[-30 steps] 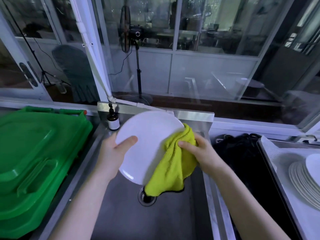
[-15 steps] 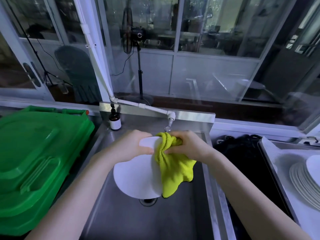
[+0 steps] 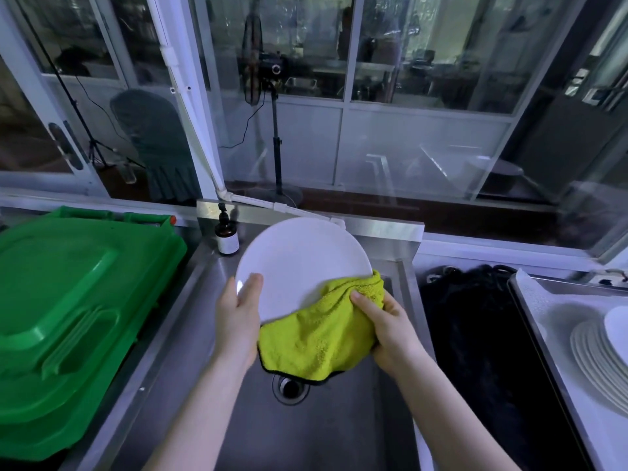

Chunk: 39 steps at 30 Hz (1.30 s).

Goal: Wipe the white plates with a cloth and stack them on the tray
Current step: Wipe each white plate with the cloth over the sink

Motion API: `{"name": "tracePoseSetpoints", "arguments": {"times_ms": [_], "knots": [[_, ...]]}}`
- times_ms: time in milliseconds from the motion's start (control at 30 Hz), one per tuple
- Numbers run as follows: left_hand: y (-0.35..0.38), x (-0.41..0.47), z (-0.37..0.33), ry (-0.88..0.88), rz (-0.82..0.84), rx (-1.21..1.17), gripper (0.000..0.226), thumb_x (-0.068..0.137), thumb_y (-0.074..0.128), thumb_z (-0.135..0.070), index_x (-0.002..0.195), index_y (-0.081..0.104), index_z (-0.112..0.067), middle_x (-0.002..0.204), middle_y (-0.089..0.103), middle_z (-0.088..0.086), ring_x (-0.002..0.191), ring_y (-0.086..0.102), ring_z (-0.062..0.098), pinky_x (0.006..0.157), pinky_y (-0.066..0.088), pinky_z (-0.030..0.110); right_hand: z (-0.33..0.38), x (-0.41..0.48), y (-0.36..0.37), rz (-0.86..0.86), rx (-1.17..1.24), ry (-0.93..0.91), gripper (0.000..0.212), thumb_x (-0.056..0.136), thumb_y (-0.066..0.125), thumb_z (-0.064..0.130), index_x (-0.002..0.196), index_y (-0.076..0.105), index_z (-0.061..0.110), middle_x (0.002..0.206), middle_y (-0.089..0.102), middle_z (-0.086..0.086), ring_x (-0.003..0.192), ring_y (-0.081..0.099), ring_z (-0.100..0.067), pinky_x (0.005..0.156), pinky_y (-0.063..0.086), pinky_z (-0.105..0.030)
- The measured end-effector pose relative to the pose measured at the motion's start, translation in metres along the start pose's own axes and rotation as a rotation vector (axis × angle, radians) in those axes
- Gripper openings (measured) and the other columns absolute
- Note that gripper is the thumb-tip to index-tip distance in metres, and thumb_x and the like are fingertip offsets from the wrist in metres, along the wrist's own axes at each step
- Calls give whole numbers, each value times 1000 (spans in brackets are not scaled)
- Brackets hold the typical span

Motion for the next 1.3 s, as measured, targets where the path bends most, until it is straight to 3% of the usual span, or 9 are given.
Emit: {"name": "tracePoseSetpoints", "arguments": {"times_ms": [167,300,433,567,733,833,1000,1133,1300], "knots": [[-4,15,-36,268,163,254,24,102,58,-24,98,68,-46,98,73,-25,89,66,-8,75,50,12,52,12,7,99,-290,-48,32,79,76,12,109,69,9,102,76,-11,94,72,-26,71,58,-29],[10,19,-63,401,387,536,30,90,59,-41,98,62,-12,80,65,7,71,53,11,66,41,28,101,17,35,275,-729,-182,23,77,81,12,98,72,16,93,77,0,88,72,-13,77,57,-22],[34,12,-74,533,567,897,22,94,70,-34,84,59,-17,60,48,-9,54,41,5,53,30,19,97,15,64,433,-1033,-251,25,75,84,16,85,69,33,73,71,20,72,63,9,71,46,-6],[25,18,-74,431,550,663,16,91,73,-17,91,69,-33,83,70,-22,77,61,-9,69,42,8,78,13,49,388,-835,-255,24,77,81,10,90,73,29,86,76,13,84,70,-1,76,52,-14],[-18,3,-31,130,118,166,26,74,74,-51,97,72,-37,99,76,-12,95,70,8,83,52,31,40,9,10,113,-181,-82,28,70,79,19,98,77,19,103,75,-13,94,72,-28,73,58,-33],[-9,-10,-8,77,48,25,17,87,72,-39,102,69,-32,108,75,-19,107,69,4,94,51,32,17,4,8,54,-33,-29,26,72,77,22,98,76,20,106,74,-13,95,72,-27,73,59,-36],[-11,8,-26,136,120,165,4,94,68,-28,97,67,-29,92,75,-25,92,70,1,78,52,32,45,8,9,100,-257,-81,44,67,80,24,108,70,11,104,75,-13,98,71,-30,80,59,-36],[-1,15,-59,269,363,440,18,87,74,-31,103,70,-24,93,77,-14,92,71,9,78,53,36,95,10,33,271,-687,-252,23,74,83,18,95,73,20,93,76,1,90,72,-14,80,57,-23],[19,20,-71,359,477,871,57,90,74,-39,139,60,-13,140,63,0,131,53,19,96,37,22,103,9,60,400,-980,-332,25,77,82,13,96,72,25,82,73,18,80,65,7,75,47,-8]]}}
Point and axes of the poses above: each hand's wrist, its own x-axis towards the middle knuckle, its own y-axis out of the palm, z = x × y, the point moved 5 cm from there along x, towards the middle knuckle
